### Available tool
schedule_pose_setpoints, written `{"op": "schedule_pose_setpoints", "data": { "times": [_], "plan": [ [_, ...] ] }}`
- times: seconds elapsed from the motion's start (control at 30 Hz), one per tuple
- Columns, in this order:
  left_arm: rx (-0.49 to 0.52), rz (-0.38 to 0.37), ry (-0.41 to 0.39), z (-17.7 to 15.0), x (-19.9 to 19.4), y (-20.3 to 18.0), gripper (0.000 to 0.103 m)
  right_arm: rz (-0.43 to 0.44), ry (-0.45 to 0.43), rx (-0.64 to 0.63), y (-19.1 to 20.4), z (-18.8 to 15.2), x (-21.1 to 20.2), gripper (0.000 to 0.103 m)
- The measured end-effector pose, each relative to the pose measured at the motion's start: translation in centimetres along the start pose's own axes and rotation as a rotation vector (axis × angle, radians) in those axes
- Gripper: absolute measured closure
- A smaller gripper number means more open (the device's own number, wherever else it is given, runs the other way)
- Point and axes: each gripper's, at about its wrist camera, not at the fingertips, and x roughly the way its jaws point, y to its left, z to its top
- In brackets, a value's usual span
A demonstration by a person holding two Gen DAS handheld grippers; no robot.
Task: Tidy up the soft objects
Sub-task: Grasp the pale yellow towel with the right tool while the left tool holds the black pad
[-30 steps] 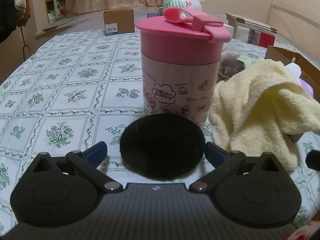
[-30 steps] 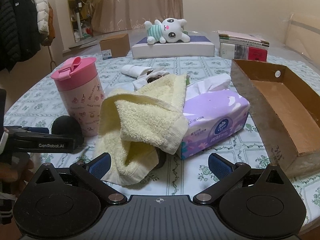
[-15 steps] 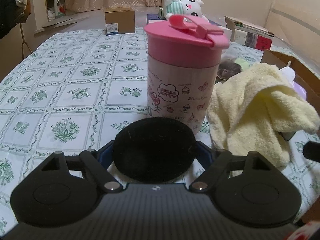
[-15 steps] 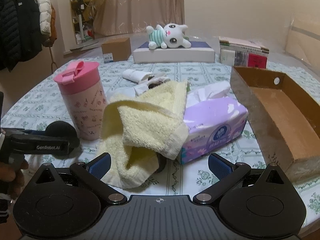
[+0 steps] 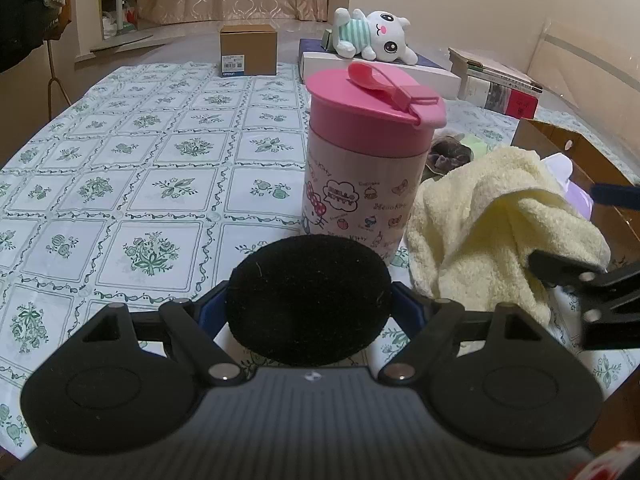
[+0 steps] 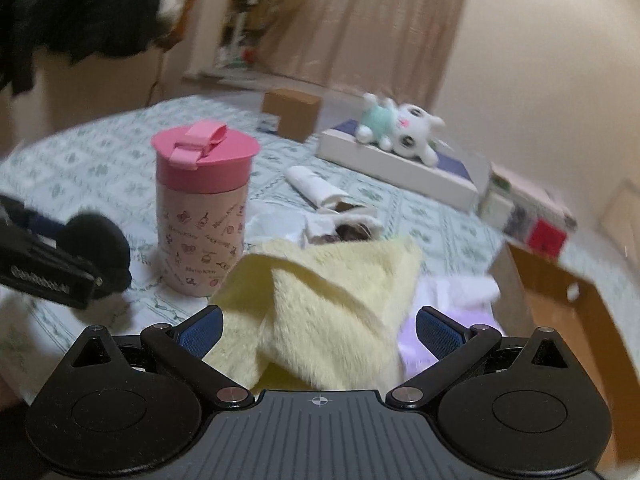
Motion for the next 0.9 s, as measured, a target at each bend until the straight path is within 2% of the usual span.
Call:
{"op": "schedule_pose_setpoints", "data": {
  "times": [0.03, 0.1, 0.17, 0.23, 0.27, 0.3, 0.37, 0.6, 0.9],
  "plan": [
    [-0.003, -0.001, 0.001, 0.0, 0.1, 0.1, 0.022, -0.003, 0.006, -0.048, 0.3, 0.0, 0.6, 0.002],
    [-0.007, -0.001, 0.002, 0.0, 0.2, 0.2, 0.022, -0.002, 0.016, -0.135, 0.9, -0.1, 1.7, 0.027],
    [-0.015, 0.0, 0.003, 0.0, 0.1, 0.4, 0.022, 0.002, 0.027, -0.19, 1.3, -0.2, 2.4, 0.041],
    [-0.017, 0.0, 0.005, -0.1, 0.1, 0.6, 0.022, 0.001, 0.033, -0.217, 1.5, -0.5, 2.9, 0.053],
    [-0.018, 0.002, 0.005, -0.1, 0.0, 0.6, 0.022, -0.008, 0.033, -0.223, 1.5, -0.6, 2.9, 0.063],
    [-0.019, 0.001, 0.005, -0.1, -0.1, 0.7, 0.022, -0.018, 0.025, -0.22, 1.4, -0.6, 2.8, 0.078],
    [-0.02, -0.001, 0.003, -0.1, -0.4, 0.7, 0.022, -0.021, 0.007, -0.187, 0.9, -0.4, 2.3, 0.091],
    [-0.009, -0.022, -0.034, 0.7, -2.6, -0.3, 0.022, -0.023, -0.122, -0.098, -0.9, 2.5, -2.1, 0.097],
    [0.058, -0.074, -0.117, 3.2, -7.4, -2.2, 0.022, -0.045, -0.299, 0.061, -6.5, 8.3, -9.2, 0.097]
  ]
}}
